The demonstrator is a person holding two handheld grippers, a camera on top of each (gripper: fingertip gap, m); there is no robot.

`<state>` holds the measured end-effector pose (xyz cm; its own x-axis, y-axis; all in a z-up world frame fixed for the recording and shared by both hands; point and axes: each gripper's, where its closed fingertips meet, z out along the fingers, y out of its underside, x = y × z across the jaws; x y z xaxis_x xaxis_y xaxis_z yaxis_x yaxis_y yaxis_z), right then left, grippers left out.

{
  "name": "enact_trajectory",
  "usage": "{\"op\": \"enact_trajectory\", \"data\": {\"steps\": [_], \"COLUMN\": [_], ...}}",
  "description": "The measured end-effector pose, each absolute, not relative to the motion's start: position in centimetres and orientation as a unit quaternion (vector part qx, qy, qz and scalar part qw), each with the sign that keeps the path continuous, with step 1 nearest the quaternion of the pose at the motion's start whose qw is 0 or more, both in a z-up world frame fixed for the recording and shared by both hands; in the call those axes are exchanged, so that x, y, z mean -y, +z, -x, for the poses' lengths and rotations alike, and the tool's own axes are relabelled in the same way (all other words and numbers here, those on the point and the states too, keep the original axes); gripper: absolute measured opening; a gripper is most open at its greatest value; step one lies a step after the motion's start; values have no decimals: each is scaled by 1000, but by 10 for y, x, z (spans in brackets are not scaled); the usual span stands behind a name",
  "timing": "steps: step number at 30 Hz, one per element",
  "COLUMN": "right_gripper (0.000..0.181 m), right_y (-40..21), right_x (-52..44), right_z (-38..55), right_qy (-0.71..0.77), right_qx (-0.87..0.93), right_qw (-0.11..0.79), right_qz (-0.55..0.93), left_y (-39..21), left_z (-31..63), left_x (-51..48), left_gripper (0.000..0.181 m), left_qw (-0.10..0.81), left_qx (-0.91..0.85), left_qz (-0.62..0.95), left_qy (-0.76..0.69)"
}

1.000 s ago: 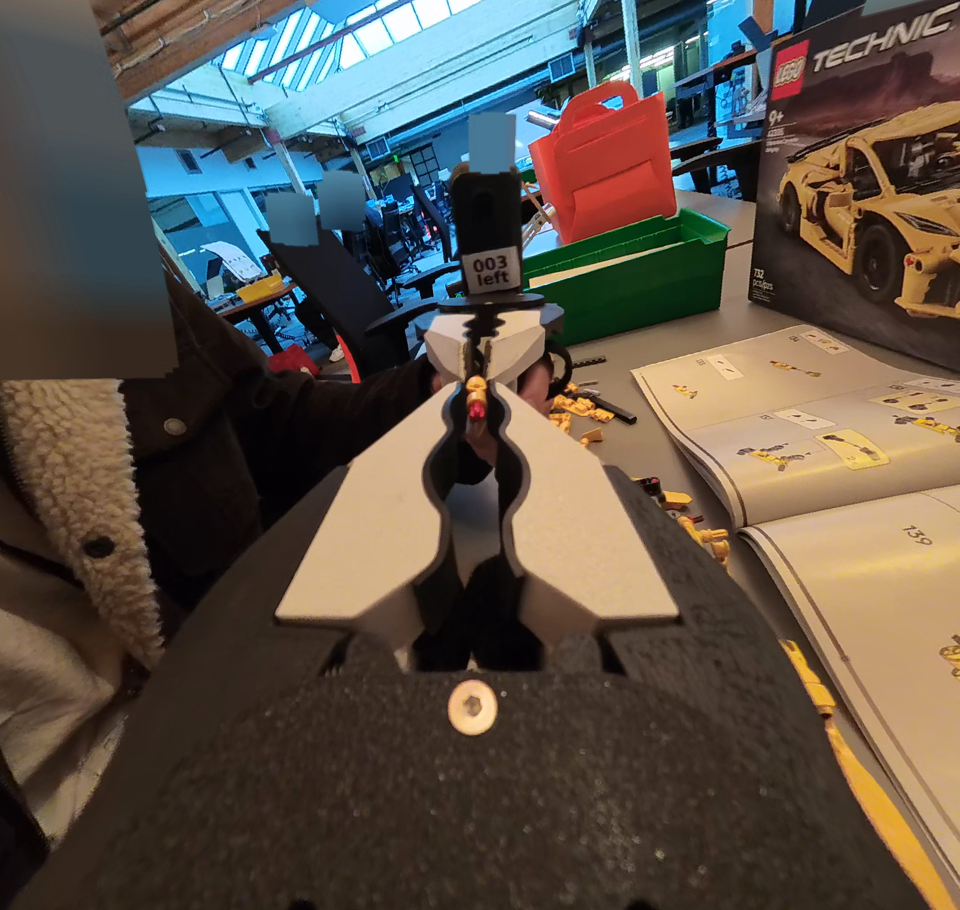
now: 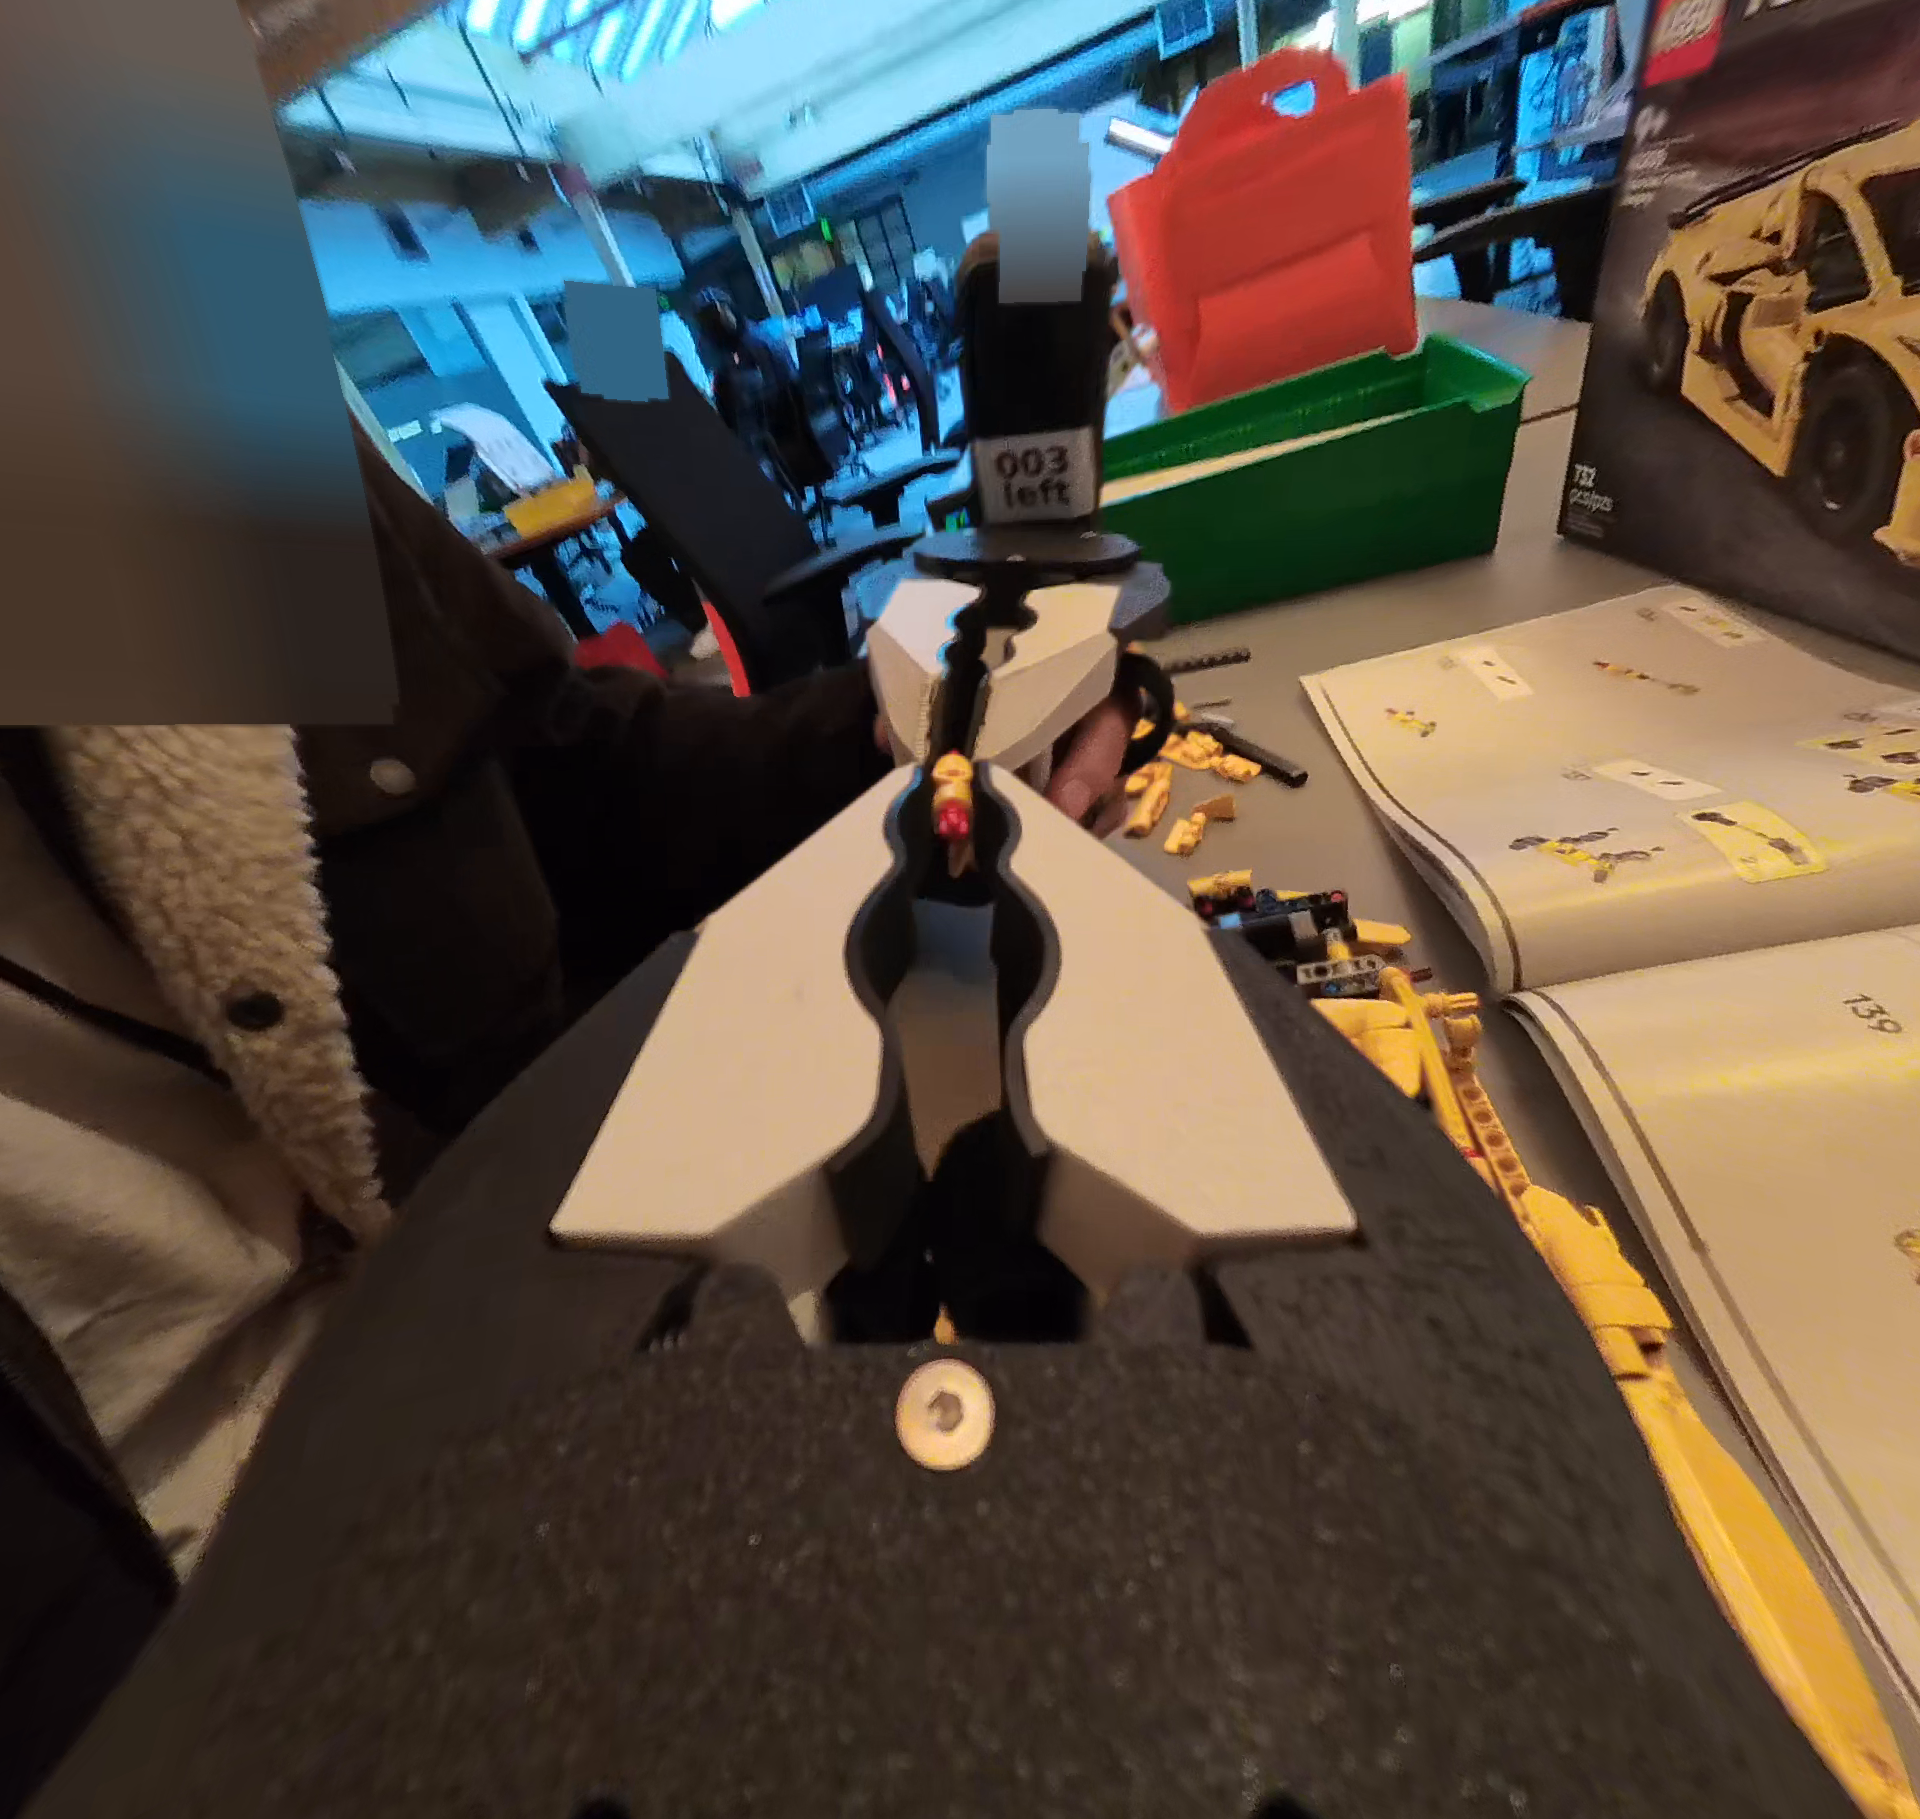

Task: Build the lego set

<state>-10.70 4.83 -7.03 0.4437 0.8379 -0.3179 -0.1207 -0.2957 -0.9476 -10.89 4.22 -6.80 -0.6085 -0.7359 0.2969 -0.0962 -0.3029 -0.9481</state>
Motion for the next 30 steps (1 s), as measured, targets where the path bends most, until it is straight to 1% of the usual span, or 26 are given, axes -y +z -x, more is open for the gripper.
{"op": "enact_trajectory", "data": {"steps": [2, 7, 10, 17, 26, 30], "right_gripper": [5, 6, 6, 6, 6, 6], "right_y": [-66, -66, -69, -85, -84, -88], "right_x": [-50, -51, -52, -41, -44, -43], "right_z": [105, 104, 105, 115, 115, 116], "right_qy": [478, 469, 456, 445, 462, 461], "right_qx": [253, 254, 260, 298, 283, 288], "right_qw": [536, 539, 536, 490, 495, 487], "right_qz": [648, 652, 661, 688, 679, 684], "left_y": [-64, -64, -66, -82, -81, -84], "left_z": [108, 108, 108, 117, 116, 117], "left_x": [-45, -47, -48, -36, -39, -38], "left_gripper": [5, 4, 4, 2, 1, 1], "left_qw": [241, 249, 269, 242, 250, 235], "left_qx": [-536, -536, -547, -610, -603, -607], "left_qz": [382, 383, 379, 357, 360, 358], "left_qy": [-714, -710, -697, -665, -667, -670]}}
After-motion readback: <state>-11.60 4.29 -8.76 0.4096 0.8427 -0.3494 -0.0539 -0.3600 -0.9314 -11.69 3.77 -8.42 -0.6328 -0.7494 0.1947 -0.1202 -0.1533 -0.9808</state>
